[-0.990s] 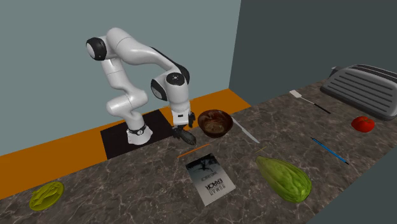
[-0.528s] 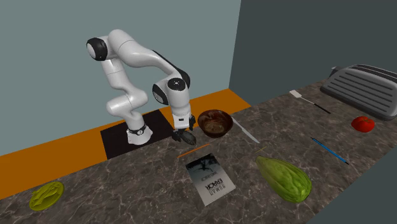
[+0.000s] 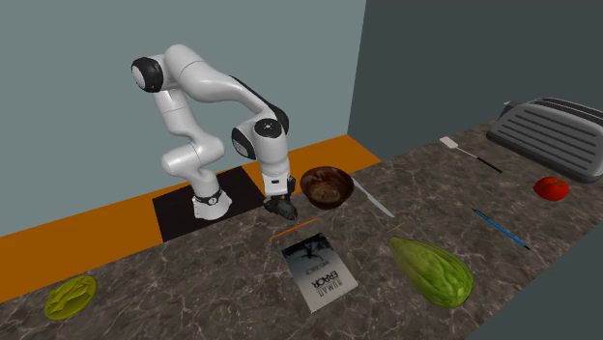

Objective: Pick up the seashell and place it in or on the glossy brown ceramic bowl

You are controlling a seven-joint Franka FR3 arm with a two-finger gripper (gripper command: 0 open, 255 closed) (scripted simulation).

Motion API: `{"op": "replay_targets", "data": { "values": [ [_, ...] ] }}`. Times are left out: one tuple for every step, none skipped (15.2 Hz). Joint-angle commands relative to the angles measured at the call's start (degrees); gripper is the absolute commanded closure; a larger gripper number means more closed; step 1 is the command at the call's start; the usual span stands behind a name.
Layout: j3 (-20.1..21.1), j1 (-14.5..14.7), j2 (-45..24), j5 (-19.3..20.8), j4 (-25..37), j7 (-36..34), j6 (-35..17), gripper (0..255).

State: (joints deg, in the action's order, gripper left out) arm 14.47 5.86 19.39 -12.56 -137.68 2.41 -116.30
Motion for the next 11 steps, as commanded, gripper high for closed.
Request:
{"op": "replay_targets", "data": {
  "values": [
    [0.0,0.0,0.0,0.0,0.0,0.0,0.0,255],
    [0.0,0.0,0.0,0.0,0.0,0.0,0.0,255],
    [0.0,0.0,0.0,0.0,0.0,0.0,0.0,255],
    [0.0,0.0,0.0,0.0,0.0,0.0,0.0,255],
    [0.0,0.0,0.0,0.0,0.0,0.0,0.0,255],
    [0.0,0.0,0.0,0.0,0.0,0.0,-0.01,255],
    [-0.08,-0.02,0.29,0.04,0.53,-0.07,0.81,255],
    [-0.16,-0.03,0.58,0.09,1.07,-0.13,1.63,255],
    [-0.23,-0.05,0.82,0.14,1.64,-0.2,2.44,255],
    [-0.31,-0.07,1.06,0.19,2.21,-0.27,3.25,255],
    [-0.38,-0.09,1.29,0.24,2.79,-0.34,4.06,255]
  ]
}}
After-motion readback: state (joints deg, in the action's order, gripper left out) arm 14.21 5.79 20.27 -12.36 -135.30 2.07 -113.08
